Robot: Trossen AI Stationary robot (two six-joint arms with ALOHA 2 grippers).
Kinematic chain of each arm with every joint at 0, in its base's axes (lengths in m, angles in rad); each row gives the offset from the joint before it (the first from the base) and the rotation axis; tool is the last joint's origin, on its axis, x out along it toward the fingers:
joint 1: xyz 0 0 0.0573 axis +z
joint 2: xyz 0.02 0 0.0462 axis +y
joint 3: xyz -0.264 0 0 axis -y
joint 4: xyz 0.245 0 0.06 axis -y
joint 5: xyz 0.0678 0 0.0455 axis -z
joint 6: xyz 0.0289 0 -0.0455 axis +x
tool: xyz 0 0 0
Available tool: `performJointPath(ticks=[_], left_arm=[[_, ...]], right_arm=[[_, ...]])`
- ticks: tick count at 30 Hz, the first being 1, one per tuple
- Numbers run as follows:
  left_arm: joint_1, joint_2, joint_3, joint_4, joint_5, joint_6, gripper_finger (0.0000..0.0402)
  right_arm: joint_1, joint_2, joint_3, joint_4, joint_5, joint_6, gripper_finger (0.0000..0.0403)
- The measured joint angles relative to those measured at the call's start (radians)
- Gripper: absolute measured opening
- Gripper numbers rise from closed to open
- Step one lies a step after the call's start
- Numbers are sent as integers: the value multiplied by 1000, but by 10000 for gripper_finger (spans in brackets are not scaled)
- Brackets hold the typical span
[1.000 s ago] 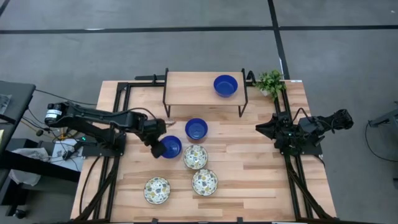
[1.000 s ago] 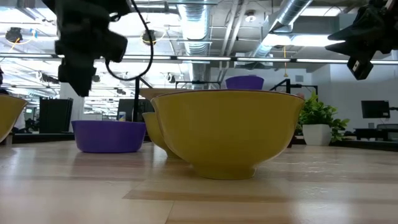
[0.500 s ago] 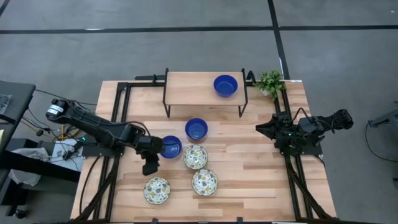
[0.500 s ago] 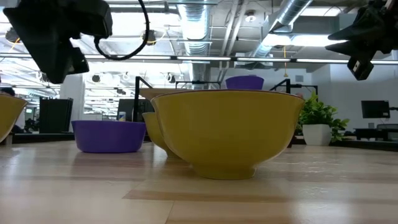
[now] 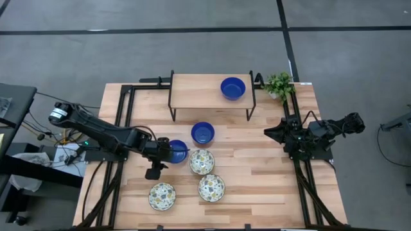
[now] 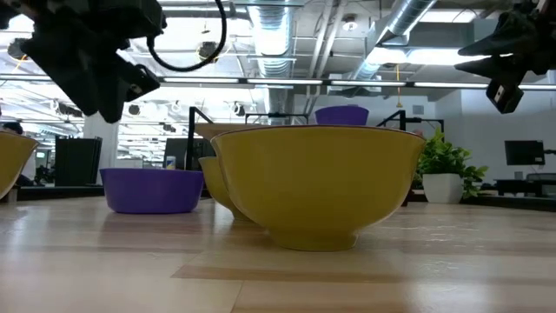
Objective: Pick & Place Mini bowls
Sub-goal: Stack the left blue bowl on the blue bowl on the shelf
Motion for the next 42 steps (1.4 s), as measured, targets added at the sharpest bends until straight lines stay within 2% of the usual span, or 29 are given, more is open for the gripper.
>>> performJointPath(ticks=[11, 23, 32, 37, 42], left_arm=[[0, 122, 0, 9, 0, 0, 131], [0, 123, 0, 19, 1, -2, 131], [0, 123, 0, 26, -1, -3, 131], [2, 123, 0, 32, -59, -1, 131], [2, 123, 0, 37, -67, -1, 131]], right_arm=[[0, 0, 0, -14, 15, -55, 75], [0, 0, 0, -115, 56, -83, 75], [0, 0, 0, -119, 56, -82, 75], [0, 0, 0, -119, 56, -82, 75], [0, 0, 0, -119, 55, -82, 75]])
